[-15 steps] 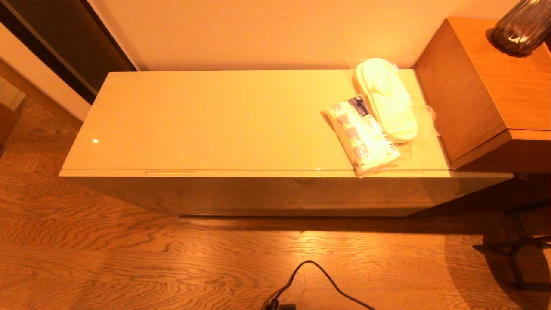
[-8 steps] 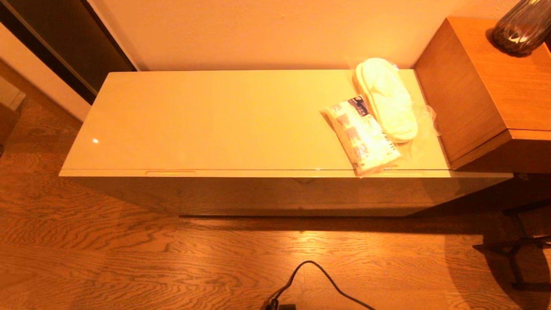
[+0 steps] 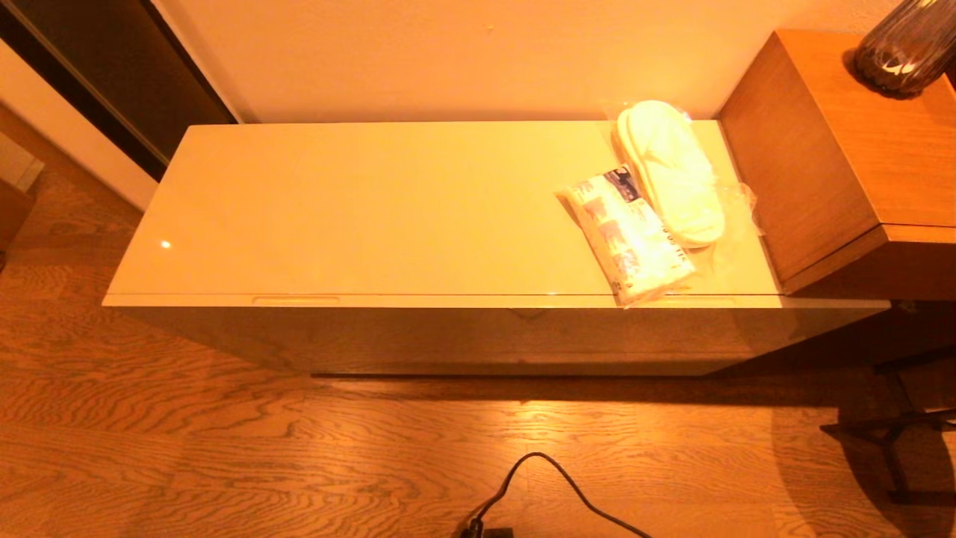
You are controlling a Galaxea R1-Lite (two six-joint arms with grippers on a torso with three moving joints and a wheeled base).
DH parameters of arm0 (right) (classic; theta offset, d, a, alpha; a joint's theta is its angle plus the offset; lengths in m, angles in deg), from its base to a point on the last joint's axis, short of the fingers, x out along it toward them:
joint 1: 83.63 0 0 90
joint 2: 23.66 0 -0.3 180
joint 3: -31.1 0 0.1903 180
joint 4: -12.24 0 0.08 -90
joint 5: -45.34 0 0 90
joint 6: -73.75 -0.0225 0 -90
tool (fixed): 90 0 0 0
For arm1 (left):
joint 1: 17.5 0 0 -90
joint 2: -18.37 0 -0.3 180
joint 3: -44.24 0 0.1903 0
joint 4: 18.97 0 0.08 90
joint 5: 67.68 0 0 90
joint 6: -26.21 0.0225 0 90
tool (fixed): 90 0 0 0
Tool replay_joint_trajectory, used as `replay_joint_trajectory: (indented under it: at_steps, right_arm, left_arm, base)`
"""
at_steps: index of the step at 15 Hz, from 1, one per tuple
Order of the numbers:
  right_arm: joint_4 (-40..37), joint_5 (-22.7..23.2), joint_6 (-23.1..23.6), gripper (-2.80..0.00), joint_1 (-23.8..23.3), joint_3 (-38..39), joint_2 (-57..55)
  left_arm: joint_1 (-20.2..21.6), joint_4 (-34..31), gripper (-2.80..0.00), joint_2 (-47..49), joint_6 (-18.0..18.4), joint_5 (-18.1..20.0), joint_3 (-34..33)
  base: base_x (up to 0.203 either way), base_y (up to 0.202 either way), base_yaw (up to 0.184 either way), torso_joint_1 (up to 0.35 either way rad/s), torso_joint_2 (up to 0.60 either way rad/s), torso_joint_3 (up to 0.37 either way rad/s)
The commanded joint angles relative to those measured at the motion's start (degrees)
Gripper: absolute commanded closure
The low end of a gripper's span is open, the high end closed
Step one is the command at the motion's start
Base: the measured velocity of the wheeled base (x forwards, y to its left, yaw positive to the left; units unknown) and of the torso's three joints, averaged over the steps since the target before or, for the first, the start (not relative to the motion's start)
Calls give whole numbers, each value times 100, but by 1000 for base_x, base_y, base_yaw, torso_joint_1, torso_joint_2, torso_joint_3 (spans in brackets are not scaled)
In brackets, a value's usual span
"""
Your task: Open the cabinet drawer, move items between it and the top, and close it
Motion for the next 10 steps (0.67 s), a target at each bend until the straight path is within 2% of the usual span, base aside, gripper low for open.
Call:
replay_joint_trajectory:
  at_steps: [1,10]
  right_arm:
    - [1,1,2,0,-2,9,-9]
    - [-1,1,2,0,4,8,-9]
  left_arm:
    - [2,2,0,-222,-6,-4,-9]
    - [2,2,0,-222,-6,-4,-9]
  base:
    - [0,0,0,0,0,0]
    - [0,0,0,0,0,0]
